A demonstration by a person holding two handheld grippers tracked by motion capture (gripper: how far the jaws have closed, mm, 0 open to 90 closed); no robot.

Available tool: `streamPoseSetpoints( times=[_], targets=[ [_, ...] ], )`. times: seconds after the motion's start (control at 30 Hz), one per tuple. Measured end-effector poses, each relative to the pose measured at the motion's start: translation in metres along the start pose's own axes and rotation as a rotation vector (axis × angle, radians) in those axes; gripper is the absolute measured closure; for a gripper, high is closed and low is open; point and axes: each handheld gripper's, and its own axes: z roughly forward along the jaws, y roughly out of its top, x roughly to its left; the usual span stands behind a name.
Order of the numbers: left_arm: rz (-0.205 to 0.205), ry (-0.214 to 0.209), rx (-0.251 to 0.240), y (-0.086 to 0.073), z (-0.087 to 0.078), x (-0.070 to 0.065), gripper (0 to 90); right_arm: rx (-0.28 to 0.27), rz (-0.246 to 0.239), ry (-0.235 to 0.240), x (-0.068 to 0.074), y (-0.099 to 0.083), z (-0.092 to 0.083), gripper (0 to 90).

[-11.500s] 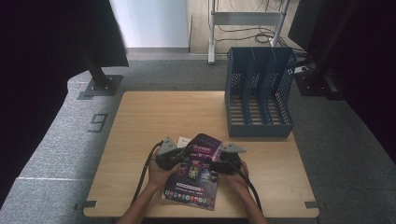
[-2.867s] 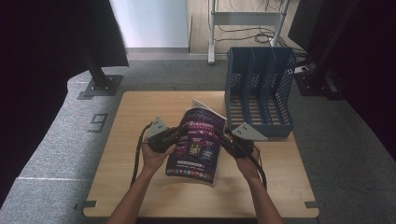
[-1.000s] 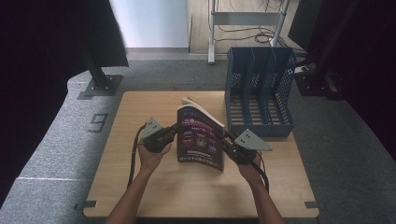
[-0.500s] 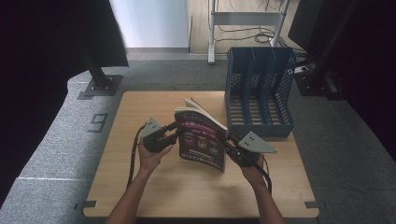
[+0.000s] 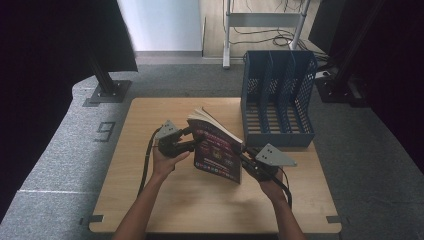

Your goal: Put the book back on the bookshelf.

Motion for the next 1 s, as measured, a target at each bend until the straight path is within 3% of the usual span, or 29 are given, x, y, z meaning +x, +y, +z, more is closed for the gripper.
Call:
streamPoseSetpoints(
  times=[0.17, 0.4, 0.6, 1.0],
  targets=[
    [-0.044, -0.035, 0.000, 0.001, -0.003, 0.005, 47.2, 0.004, 0.002, 0.022, -0.002, 0.000, 0.000, 79.0],
    [-0.036, -0.032, -0.002, 0.001, -0.003, 0.003, 48.5, 0.034, 0.013, 0.058, -0.005, 0.001, 0.011, 73.0],
    [-0.032, -0.031, -0.002, 0.001, -0.004, 0.002, 49.8, 0.067, 0.002, 0.050, -0.005, 0.003, 0.027, 71.8],
    [-0.031, -0.024, 0.002, 0.001, -0.004, 0.000, 49.9, 0.091, 0.021, 0.008, -0.009, 0.002, 0.040, 75.3]
  ],
)
